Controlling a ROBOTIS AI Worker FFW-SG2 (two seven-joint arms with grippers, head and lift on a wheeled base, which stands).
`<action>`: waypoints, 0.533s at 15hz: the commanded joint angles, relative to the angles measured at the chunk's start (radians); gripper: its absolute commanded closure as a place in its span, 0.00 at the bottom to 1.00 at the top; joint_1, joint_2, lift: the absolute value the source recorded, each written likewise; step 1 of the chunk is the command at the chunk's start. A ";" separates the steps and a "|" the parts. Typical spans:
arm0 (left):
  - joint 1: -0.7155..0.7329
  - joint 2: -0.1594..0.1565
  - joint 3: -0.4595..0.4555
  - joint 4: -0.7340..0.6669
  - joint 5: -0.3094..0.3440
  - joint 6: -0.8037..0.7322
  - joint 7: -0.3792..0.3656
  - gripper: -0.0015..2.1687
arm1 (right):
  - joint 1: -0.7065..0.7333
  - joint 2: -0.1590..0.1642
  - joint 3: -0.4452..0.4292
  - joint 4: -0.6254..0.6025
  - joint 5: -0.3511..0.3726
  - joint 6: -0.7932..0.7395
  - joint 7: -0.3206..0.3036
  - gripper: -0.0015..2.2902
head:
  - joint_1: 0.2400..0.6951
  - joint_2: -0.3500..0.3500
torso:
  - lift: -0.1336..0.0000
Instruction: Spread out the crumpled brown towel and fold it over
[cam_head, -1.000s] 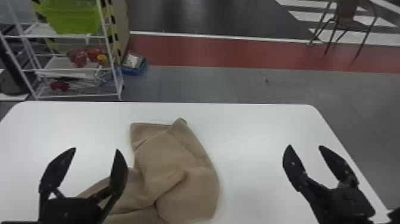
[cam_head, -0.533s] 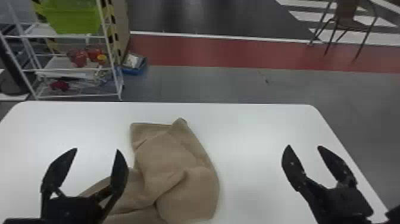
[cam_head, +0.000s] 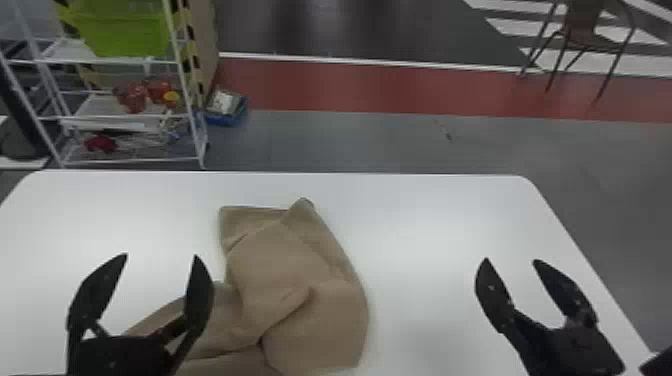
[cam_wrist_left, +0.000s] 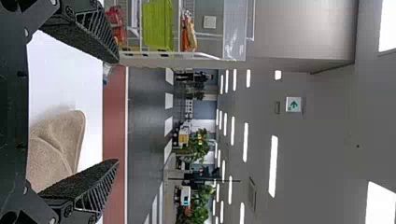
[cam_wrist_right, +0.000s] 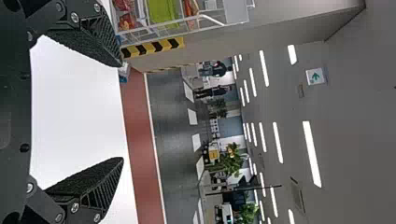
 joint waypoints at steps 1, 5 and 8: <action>0.010 0.000 0.011 -0.003 0.000 0.010 0.003 0.07 | 0.019 0.000 -0.019 0.004 0.004 0.003 0.018 0.08 | 1.00 0.32 | 0.08; 0.010 0.001 0.014 0.008 -0.012 0.133 0.008 0.07 | 0.040 0.000 -0.027 -0.001 0.008 0.000 0.036 0.08 | 1.00 0.32 | 0.08; 0.013 0.003 0.065 0.019 -0.012 0.194 0.006 0.06 | 0.040 0.000 -0.027 -0.001 0.008 -0.006 0.035 0.08 | 1.00 0.32 | 0.08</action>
